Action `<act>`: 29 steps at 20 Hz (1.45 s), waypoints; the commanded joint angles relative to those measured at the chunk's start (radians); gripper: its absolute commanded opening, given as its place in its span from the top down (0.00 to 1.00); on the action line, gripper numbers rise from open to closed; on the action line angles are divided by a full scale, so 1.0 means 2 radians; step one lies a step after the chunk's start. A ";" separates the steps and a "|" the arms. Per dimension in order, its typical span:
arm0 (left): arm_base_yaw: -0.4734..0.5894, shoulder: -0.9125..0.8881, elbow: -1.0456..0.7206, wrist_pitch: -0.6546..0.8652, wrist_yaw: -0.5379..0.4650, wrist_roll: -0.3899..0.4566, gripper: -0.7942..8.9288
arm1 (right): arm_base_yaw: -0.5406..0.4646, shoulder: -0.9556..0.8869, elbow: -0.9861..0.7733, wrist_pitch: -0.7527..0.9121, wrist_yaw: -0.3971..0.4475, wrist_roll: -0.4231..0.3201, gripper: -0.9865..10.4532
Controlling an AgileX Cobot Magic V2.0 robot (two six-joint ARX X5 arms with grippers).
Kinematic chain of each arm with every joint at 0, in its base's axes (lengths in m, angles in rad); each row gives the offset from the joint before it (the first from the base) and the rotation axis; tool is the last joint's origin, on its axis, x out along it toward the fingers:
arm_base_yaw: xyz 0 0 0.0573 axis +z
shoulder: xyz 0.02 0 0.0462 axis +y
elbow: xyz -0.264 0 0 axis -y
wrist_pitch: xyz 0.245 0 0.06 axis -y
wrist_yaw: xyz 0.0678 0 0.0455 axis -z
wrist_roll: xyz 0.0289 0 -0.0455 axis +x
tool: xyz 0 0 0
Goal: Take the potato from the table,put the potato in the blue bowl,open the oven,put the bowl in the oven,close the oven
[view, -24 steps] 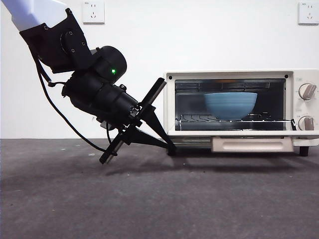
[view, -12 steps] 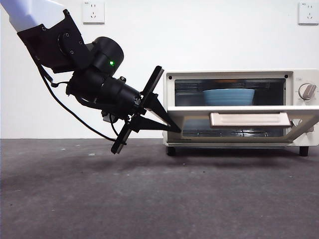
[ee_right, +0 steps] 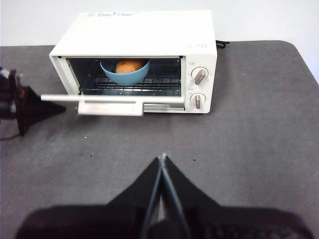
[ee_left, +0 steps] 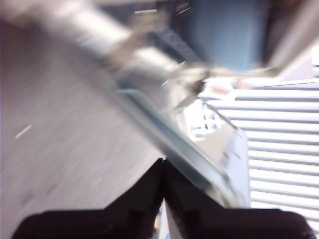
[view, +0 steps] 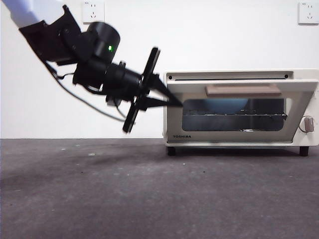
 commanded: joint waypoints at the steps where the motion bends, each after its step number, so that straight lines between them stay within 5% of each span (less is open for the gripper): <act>1: 0.005 0.004 0.023 0.011 -0.003 -0.005 0.93 | 0.000 -0.002 -0.003 0.002 -0.001 0.006 0.92; 18: 0.040 0.004 0.106 -0.030 0.019 0.015 0.93 | 0.000 -0.002 -0.003 0.005 0.000 0.005 0.92; 29: 0.044 -0.066 0.106 -0.064 0.095 0.106 0.93 | 0.000 -0.002 -0.003 -0.006 0.000 0.019 0.91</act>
